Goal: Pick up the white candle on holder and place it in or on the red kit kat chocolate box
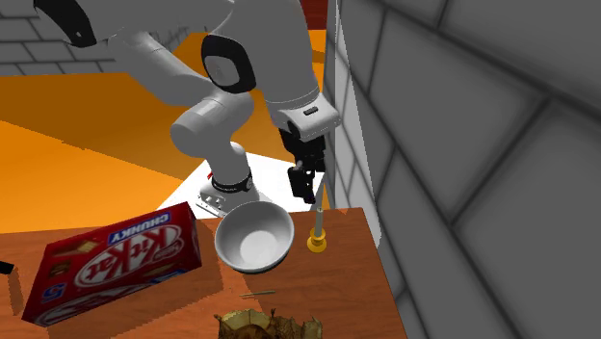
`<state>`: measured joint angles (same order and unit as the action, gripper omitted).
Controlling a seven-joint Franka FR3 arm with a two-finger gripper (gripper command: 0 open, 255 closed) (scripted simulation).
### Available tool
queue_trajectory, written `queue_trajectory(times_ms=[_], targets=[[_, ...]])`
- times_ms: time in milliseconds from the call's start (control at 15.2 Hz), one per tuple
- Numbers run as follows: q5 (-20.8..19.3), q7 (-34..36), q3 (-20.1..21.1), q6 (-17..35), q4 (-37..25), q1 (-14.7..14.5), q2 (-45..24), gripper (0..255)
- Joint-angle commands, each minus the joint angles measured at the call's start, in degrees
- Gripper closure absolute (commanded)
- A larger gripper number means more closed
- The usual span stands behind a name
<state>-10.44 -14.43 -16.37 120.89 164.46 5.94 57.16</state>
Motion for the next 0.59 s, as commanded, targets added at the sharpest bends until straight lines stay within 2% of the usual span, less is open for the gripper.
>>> queue_trajectory(times_ms=[0,528], targets=[[-1.8,-2.7,-3.4,6.5,2.5,1.2,-1.7,0],[-3.2,-3.5,-6.0,16.8,5.8,0.9,-8.2,0]])
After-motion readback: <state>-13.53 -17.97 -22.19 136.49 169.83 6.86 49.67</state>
